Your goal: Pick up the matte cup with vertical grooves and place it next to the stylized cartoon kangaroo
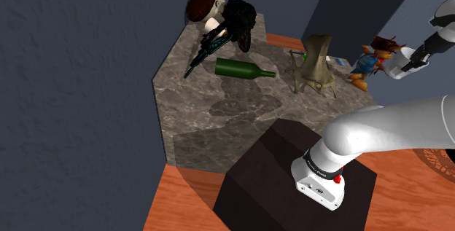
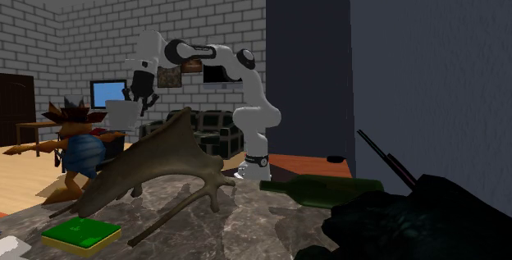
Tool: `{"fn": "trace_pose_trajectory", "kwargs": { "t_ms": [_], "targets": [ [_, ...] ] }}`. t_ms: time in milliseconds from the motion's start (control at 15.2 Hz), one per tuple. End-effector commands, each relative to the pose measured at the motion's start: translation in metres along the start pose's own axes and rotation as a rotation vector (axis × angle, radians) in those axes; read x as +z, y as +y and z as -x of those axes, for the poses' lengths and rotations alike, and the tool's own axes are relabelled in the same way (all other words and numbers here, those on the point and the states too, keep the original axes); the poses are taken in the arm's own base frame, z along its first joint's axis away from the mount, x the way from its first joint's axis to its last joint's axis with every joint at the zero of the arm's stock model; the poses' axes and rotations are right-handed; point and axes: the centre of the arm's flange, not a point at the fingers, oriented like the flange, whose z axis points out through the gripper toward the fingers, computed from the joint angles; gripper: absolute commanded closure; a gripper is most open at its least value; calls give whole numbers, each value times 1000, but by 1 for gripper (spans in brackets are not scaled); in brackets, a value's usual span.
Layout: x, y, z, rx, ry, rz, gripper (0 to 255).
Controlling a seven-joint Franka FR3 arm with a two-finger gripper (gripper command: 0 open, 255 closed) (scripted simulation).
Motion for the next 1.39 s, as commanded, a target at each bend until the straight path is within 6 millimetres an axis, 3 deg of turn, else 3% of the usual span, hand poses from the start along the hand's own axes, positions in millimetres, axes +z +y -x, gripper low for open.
{"fn": "trace_pose_trajectory", "kwargs": {
  "t_ms": [0, 1320],
  "targets": [
    [13, -2, 0, -3, 0, -7, 255],
    [117, -22, 9, -3, 0, -7, 255]
  ]
}}
